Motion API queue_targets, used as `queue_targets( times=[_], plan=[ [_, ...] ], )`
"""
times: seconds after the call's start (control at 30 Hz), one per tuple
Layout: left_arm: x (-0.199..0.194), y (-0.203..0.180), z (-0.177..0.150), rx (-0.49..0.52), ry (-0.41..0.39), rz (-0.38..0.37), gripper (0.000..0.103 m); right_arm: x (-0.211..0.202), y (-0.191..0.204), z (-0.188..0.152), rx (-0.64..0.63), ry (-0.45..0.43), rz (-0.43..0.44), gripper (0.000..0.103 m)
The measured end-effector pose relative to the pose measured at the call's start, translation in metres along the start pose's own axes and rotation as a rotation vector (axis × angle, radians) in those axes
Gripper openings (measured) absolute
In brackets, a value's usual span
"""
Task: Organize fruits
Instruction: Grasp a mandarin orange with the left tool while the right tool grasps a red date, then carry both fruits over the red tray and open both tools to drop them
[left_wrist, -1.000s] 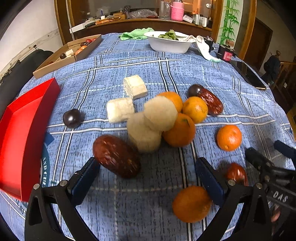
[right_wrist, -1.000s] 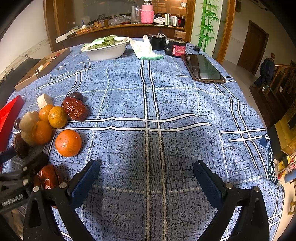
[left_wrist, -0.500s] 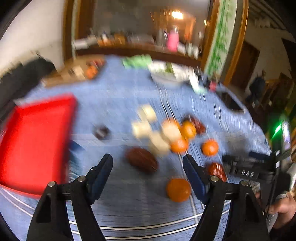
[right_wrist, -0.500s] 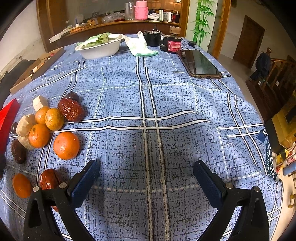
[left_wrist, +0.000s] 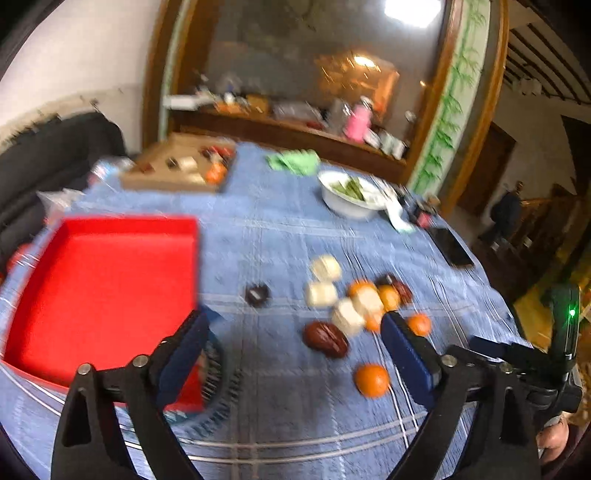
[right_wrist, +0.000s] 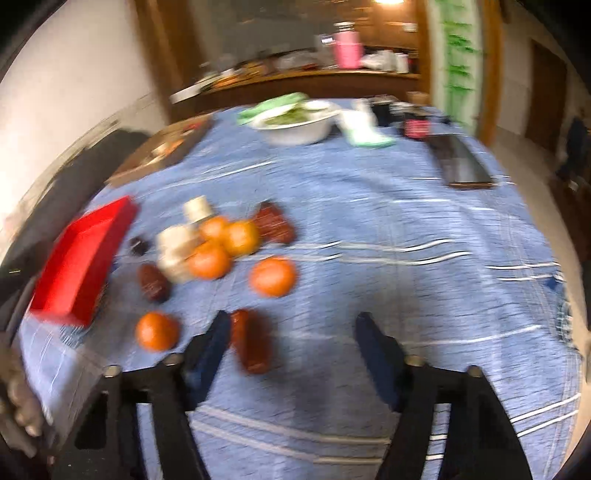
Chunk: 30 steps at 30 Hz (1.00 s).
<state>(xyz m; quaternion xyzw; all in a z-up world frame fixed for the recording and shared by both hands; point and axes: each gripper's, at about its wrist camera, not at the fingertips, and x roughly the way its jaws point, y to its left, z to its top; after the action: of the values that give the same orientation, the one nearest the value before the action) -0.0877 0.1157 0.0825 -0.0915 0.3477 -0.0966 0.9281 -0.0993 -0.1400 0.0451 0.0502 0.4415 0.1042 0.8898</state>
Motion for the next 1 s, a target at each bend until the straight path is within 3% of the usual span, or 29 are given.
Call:
queue_targets(
  times=[0.03,0.1,0.23,0.3,0.6,0.67,0.7,1.0],
  plan=[
    [0.005,-0.001,-0.003,0.003,0.026,-0.022,0.070,0.004,0.009,-0.002,-0.031,0.016,0.007,0.063],
    [0.018,-0.004,-0.008,0.004,0.090,-0.074,0.058,0.011,0.023,-0.005,-0.085,0.024,-0.010,0.059],
    [0.029,-0.015,-0.019,0.030,0.141,-0.101,0.058,0.026,0.040,-0.012,-0.136,0.044,-0.004,0.047],
    [0.035,-0.025,-0.024,0.064,0.164,-0.112,0.058,0.031,0.040,-0.011,-0.137,0.056,-0.006,0.034],
    [0.074,-0.067,-0.042,0.173,0.264,-0.144,0.056,0.029,0.023,-0.012,-0.072,0.047,0.027,0.034],
    [0.085,-0.073,-0.048,0.209,0.304,-0.106,0.029,0.028,0.022,-0.013,-0.065,0.043,0.028,0.034],
    [0.086,-0.074,-0.049,0.211,0.304,-0.106,0.028,0.028,0.022,-0.013,-0.063,0.043,0.028,0.034],
    [0.047,-0.024,-0.027,0.055,0.214,-0.155,0.028,-0.001,0.035,-0.004,-0.064,-0.005,0.048,0.034]
  ],
)
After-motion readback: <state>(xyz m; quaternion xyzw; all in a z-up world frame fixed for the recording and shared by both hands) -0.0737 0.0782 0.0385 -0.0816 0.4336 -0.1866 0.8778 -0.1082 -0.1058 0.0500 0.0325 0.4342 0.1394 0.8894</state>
